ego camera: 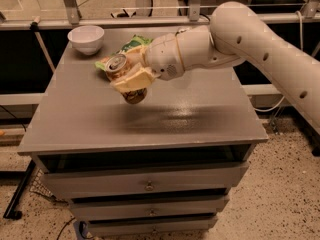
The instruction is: Place orange can upright
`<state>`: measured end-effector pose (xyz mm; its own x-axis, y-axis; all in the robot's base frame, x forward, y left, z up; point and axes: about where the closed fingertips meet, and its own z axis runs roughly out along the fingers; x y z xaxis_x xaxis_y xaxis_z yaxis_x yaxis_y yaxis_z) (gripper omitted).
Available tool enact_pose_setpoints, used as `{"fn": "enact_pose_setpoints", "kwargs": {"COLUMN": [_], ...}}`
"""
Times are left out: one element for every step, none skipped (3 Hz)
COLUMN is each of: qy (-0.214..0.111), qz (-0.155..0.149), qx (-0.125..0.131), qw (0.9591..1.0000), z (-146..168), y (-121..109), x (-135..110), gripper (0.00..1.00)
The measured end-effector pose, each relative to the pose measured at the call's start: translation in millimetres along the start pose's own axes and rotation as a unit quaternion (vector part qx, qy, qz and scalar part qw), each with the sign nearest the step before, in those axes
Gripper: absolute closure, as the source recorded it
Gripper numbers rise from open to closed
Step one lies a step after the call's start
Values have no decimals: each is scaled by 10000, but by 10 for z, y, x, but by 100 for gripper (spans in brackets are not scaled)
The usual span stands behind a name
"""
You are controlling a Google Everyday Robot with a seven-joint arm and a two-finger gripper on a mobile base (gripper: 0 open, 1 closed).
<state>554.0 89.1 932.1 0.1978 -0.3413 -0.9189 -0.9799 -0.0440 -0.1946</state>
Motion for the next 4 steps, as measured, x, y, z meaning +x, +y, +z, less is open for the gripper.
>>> {"fn": "enact_pose_setpoints", "kwargs": {"qy": [-436,-758,-980,-1125], "qz": [211,392,532,632], "qx": [-54,-108,-144,-166], "qw": [9988,9963,9937,9915], "z": [2,15,33,49], "y": [-16,-44,-68,-84], "x": [51,114,176,231], "gripper": [100,100,100,100]}}
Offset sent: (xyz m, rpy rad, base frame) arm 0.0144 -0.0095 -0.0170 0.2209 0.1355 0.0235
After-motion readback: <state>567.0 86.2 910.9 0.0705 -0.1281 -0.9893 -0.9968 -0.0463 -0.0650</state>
